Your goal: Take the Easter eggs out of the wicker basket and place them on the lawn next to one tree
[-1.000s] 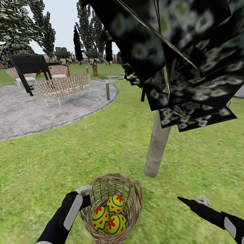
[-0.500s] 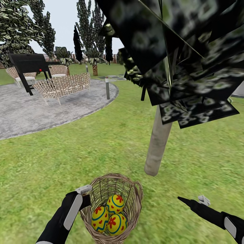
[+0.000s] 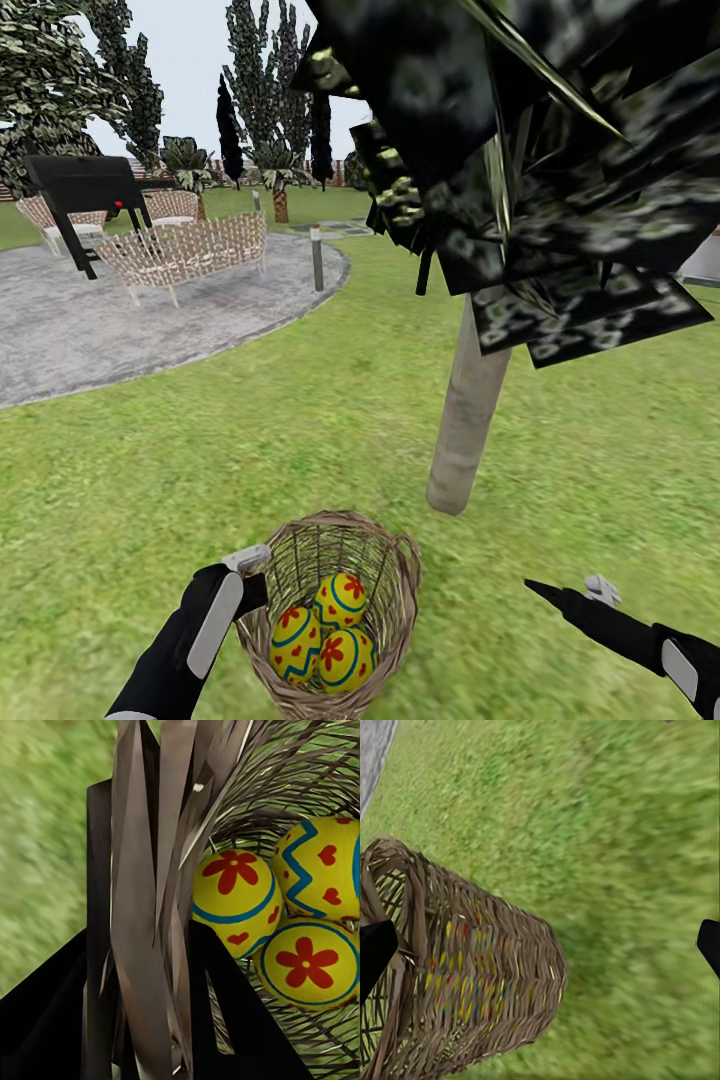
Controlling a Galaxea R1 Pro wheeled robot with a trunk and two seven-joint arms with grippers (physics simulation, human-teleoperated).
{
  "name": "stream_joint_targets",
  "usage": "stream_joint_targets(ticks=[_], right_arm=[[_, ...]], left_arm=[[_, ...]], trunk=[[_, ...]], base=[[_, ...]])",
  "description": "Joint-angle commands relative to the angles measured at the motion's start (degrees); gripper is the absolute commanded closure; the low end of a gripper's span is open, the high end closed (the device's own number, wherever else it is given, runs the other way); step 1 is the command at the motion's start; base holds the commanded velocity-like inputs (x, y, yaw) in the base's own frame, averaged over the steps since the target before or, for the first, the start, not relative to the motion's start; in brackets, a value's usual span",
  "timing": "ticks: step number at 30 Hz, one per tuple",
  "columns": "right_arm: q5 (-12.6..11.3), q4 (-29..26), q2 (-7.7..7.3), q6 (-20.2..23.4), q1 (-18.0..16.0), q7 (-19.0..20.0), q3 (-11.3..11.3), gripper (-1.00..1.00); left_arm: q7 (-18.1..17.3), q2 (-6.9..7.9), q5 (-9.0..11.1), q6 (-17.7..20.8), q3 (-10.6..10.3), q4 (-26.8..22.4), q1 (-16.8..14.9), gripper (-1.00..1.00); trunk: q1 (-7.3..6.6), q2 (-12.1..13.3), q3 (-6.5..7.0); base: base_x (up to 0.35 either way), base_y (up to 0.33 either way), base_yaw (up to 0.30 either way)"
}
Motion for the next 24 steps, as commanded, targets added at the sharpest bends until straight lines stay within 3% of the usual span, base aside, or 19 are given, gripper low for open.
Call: stream_joint_targets(ticks=[1,7,24], right_arm=[[0.0,0.0,0.0,0.0,0.0,0.0,0.0,-1.0],[0.0,0.0,0.0,0.0,0.0,0.0,0.0,-1.0],[0.0,-0.2,0.0,0.1,0.0,0.0,0.0,-1.0]], left_arm=[[0.0,0.02,0.3,-0.2,0.0,0.0,0.0,1.0],[-0.2,0.2,0.3,-0.5,0.1,0.0,-0.1,1.0],[-0.5,0.21,0.2,-0.8,-0.2,0.8,-0.1,1.0]], trunk=[[0.23,-0.4,-0.18],[0.44,-0.8,-0.36],[0.44,-0.8,-0.36]], base=[[0.0,0.0,0.0],[0.0,0.0,0.0],[0.179,0.0,0.0]])
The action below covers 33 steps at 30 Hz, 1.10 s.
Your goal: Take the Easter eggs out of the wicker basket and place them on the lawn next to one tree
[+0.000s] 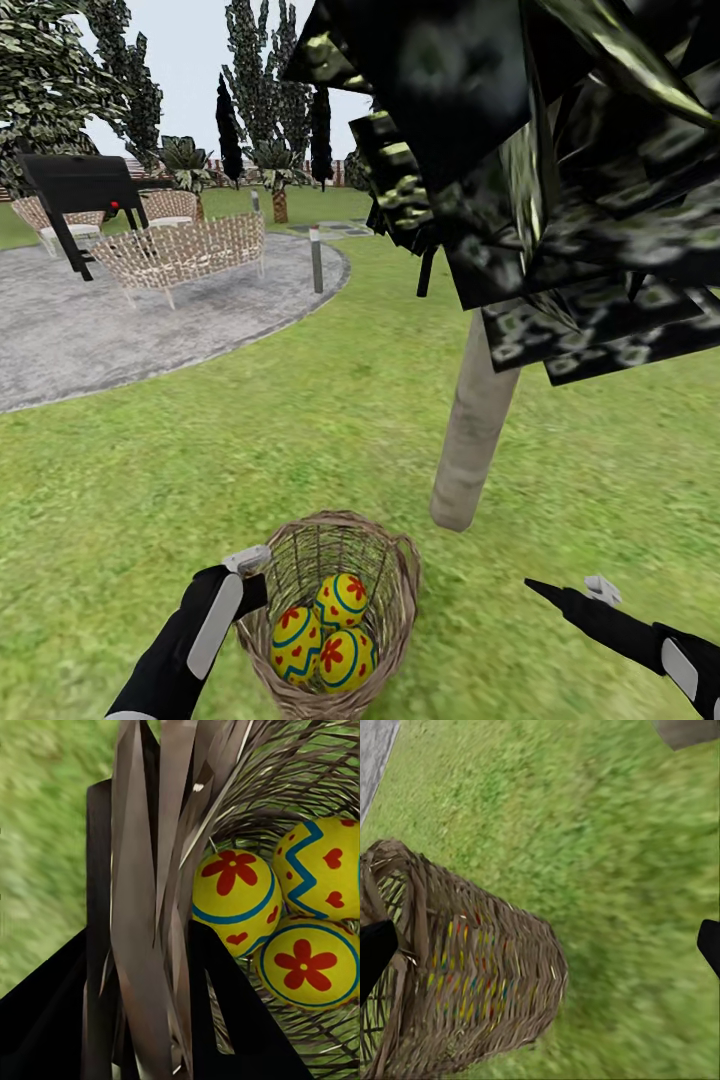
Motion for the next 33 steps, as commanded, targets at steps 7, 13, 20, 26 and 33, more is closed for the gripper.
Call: stream_joint_targets(ticks=[7,13,20,26,33], right_arm=[[0.0,0.0,0.0,0.0,0.0,0.0,0.0,-1.0],[0.0,0.0,0.0,0.1,0.0,0.1,0.0,-1.0],[0.0,0.0,-0.09,0.1,0.0,0.2,0.0,-1.0],[-0.1,0.0,-0.58,0.4,0.0,2.3,0.0,-1.0],[-0.3,0.0,-0.54,0.4,0.0,3.4,0.0,-1.0]], left_arm=[[0.0,-0.19,0.2,0.1,-0.2,0.1,0.0,1.0],[0.1,-0.37,0.2,0.0,-0.1,0.1,0.0,1.0],[0.2,-0.65,0.2,0.1,-0.2,0.0,0.0,1.0],[0.2,-0.66,0.2,0.0,-0.2,-0.1,0.0,1.0],[0.2,-0.66,0.3,-0.1,-0.1,-0.1,0.0,1.0]], trunk=[[0.0,0.0,0.0],[0.0,0.0,0.0],[1.1,-2.0,-0.9],[2.42,-4.4,-1.98],[3.95,-7.2,-3.23]], base=[[0.253,0.0,0.0],[0.006,0.0,0.0],[0.0,0.0,0.0],[0.0,0.0,0.0],[0.0,0.0,0.0]])
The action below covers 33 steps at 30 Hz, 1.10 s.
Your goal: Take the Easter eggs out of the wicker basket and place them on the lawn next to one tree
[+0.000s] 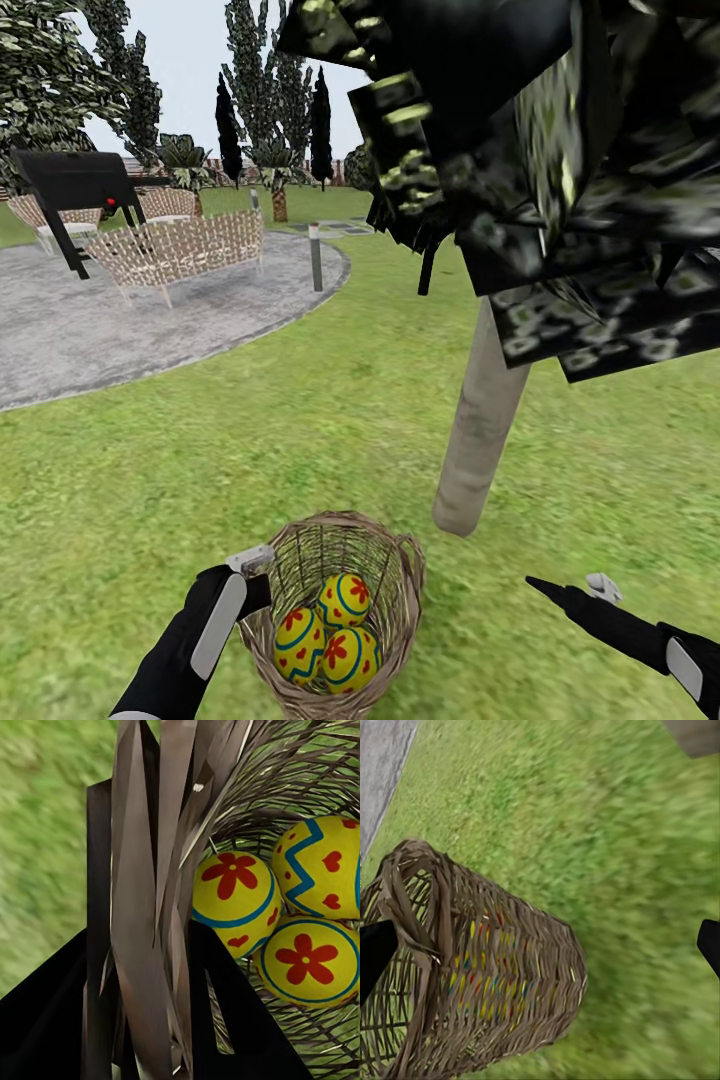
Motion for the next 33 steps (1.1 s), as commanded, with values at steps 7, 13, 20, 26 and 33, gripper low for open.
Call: stream_joint_targets(ticks=[7,13,20,26,33], right_arm=[[0.1,0.0,0.01,0.0,0.0,0.1,0.0,-1.0],[0.1,0.0,0.01,0.0,0.0,0.1,0.0,-1.0],[0.1,0.0,0.01,0.0,0.0,0.1,0.0,-1.0],[0.0,0.1,-0.07,0.0,0.0,0.1,0.0,-1.0],[0.0,0.1,-0.02,0.0,0.0,0.1,0.0,-1.0]], left_arm=[[0.0,0.0,0.3,-0.1,0.0,0.0,0.0,1.0],[-4.5,0.13,0.2,-0.1,-0.1,0.2,0.0,1.0],[-5.0,0.17,0.2,-0.1,-0.1,0.2,0.0,1.0],[-4.9,0.09,0.2,-0.1,-0.1,0.2,0.0,1.0],[-4.7,0.0,0.2,0.0,-0.1,0.2,0.0,1.0]], trunk=[[1.32,-2.4,-1.08],[1.32,-2.4,-1.08],[1.32,-2.4,-1.08],[1.32,-2.4,-1.08],[2.2,-4.0,-1.8]], base=[[0.0,0.0,0.0],[0.114,0.0,0.0],[0.066,0.0,0.0],[0.0,0.0,0.0],[0.0,0.0,0.0]])
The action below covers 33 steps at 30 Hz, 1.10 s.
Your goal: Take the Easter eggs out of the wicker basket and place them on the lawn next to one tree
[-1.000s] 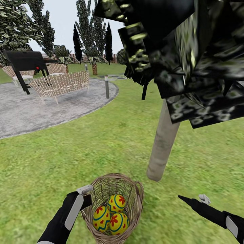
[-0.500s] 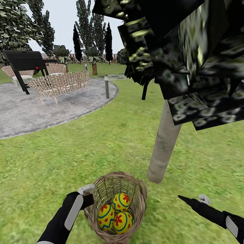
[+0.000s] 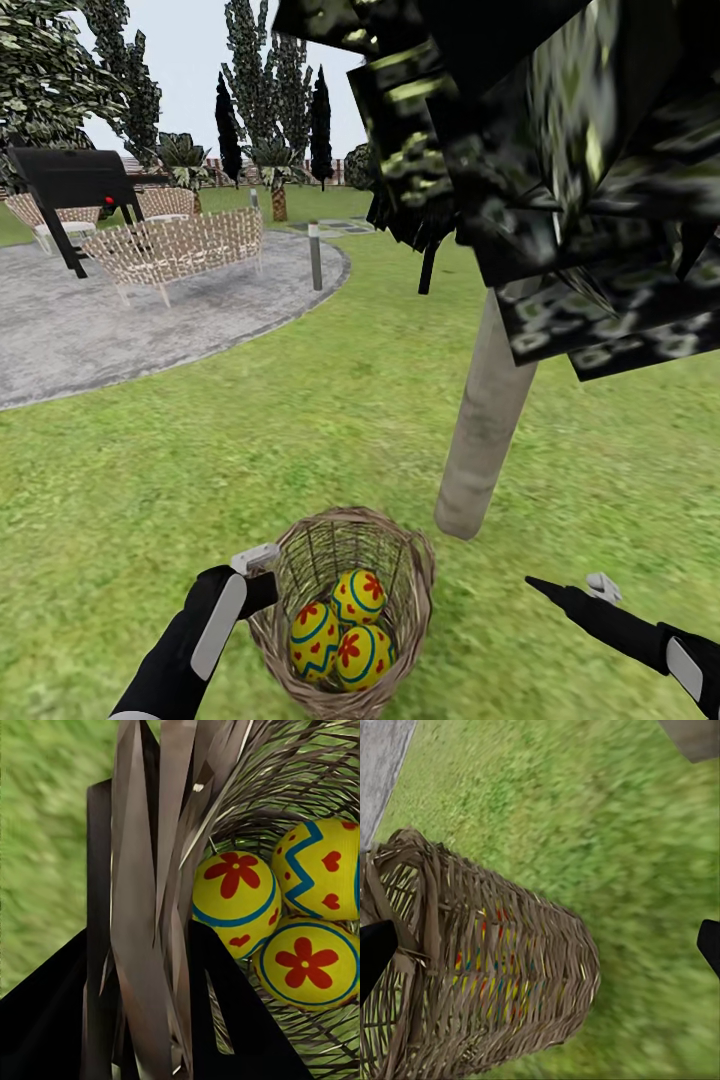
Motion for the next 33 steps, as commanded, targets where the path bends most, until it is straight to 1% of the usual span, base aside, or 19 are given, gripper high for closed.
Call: stream_joint_targets(ticks=[1,31,33], right_arm=[[0.0,0.0,-0.02,0.0,0.0,0.0,0.0,-1.0],[0.0,0.0,-0.05,0.1,0.0,0.0,-0.1,-1.0],[0.0,0.0,-0.05,0.1,0.0,0.0,-0.1,-1.0]], left_arm=[[0.0,0.0,0.4,-0.2,0.0,0.0,0.0,1.0],[0.0,-0.01,0.4,-0.2,0.1,0.0,0.0,1.0],[0.0,0.06,0.5,-0.2,0.2,-0.1,0.0,1.0]], trunk=[[0.22,-0.4,-0.18],[6.81,-12.5,-5.57],[6.81,-12.5,-5.57]], base=[[0.0,0.0,0.0],[0.0,0.0,0.0],[0.0,0.0,0.0]])
